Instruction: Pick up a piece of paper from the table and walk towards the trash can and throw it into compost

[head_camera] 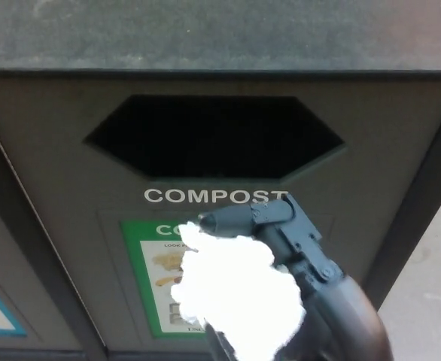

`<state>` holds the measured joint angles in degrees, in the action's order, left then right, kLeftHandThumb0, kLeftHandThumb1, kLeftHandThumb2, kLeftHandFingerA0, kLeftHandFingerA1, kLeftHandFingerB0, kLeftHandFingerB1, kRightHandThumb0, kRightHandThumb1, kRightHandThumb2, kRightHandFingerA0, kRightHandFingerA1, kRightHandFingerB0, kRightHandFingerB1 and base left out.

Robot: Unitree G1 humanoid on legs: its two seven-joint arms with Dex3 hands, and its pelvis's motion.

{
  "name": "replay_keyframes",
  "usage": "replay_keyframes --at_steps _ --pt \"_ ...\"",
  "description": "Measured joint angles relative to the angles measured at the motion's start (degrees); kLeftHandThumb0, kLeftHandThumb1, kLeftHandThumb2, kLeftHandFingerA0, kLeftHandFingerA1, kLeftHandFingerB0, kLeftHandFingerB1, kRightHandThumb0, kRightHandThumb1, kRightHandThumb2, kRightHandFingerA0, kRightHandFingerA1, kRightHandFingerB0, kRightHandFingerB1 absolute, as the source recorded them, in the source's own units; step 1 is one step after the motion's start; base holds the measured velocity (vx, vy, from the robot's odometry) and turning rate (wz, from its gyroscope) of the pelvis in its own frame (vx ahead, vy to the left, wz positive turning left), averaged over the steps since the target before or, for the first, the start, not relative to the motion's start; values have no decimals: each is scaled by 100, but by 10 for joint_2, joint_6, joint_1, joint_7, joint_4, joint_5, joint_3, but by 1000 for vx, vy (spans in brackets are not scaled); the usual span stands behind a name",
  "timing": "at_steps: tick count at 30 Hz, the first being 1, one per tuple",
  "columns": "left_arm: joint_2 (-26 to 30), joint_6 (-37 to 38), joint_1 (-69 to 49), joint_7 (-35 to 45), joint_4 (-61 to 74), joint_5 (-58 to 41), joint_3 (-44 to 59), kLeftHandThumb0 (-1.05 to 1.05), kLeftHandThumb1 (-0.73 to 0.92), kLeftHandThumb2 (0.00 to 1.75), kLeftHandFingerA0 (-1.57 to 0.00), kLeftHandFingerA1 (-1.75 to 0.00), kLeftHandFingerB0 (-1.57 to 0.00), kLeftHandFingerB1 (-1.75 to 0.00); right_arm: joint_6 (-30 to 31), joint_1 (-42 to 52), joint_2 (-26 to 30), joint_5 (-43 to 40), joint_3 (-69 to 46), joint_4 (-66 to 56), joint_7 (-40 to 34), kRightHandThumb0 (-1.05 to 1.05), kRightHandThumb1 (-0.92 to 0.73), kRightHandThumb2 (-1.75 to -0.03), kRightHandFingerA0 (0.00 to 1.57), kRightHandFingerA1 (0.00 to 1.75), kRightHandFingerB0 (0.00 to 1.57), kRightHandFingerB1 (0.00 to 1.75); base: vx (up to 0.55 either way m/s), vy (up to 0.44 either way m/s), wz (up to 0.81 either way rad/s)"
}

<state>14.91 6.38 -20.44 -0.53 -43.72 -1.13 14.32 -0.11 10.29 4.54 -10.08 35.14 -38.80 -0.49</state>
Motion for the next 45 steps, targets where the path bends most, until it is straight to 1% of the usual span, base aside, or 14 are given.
replay_keyframes --at_steps 7,8,9,13,16,25,30,33,36,37,38,39,44,45 --pt "0 0 -7 -1 6 0 -2 3 70 71 -96 -67 -89 -68 -5 -108 -21 72 -56 150 -13 -5 -34 -152 115 147 103 136 0 0 0" --pt "0 0 -7 -1 6 0 -2 4 67 79 -97 -68 -92 -67 -6 -114 -21 77 -58 159 -14 -2 -32 -150 112 153 99 141 0 0 0" --pt "0 0 -7 -1 6 0 -2 5 70 74 -97 -67 -89 -68 -7 -128 -20 89 -63 181 -17 4 -32 -153 109 154 98 142 0 0 0" --pt "-1 0 -5 0 8 -1 -1 2 68 75 -95 -70 -88 -68 -12 -167 -20 126 -84 240 -26 3 -31 -158 109 151 101 142 0 0 0" --pt "-4 0 1 0 21 -8 12 2 67 80 -92 -67 -85 -65 -17 -184 -21 145 -97 270 -29 -1 -31 -158 108 152 98 142 0 0 0" --pt "-16 -2 15 6 77 -25 29 5 64 88 -93 -68 -90 -67 -41 -214 -24 193 -105 314 -31 -5 -30 -158 116 147 104 142 0 0 0" --pt "-15 -4 13 7 77 -21 18 5 66 81 -90 -65 -84 -67 -49 -240 -24 216 -99 340 -29 -2 -32 -151 110 153 101 147 -50 -20 1" --pt "-15 -7 9 7 77 -20 15 3 66 78 -91 -64 -87 -65 -50 -265 -22 235 -93 359 -25 -2 -34 -149 113 154 102 147 -88 -33 1" --pt "-15 -11 7 7 74 -19 14 5 63 84 -93 -67 -90 -67 -51 -287 -18 253 -90 387 -21 0 -36 -147 113 154 103 147 -30 -11 0" --pt "-15 -11 6 7 70 -19 14 4 64 84 -93 -66 -89 -67 -52 -303 -15 262 -88 408 -20 -3 -37 -146 105 164 99 151 0 0 0" --pt "-15 -11 6 7 68 -19 14 4 64 84 -93 -66 -89 -67 -52 -311 -13 267 -87 419 -20 -3 -37 -146 105 164 99 151 0 0 0" --pt "-15 -11 6 7 67 -19 14 4 66 78 -91 -64 -86 -68 -53 -325 -8 277 -85 439 -20 -1 -41 -137 94 174 93 161 0 0 0" --pt "-15 -11 5 7 68 -19 11 4 65 81 -93 -64 -89 -65 -60 -390 12 315 -79 537 -24 -4 -44 -141 99 175 90 158 0 0 0" --pt "-15 -11 6 6 68 -18 10 6 65 83 -91 -62 -86 -67 -62 -403 15 325 -79 558 -26 -8 -47 -130 92 175 87 165 0 0 0"
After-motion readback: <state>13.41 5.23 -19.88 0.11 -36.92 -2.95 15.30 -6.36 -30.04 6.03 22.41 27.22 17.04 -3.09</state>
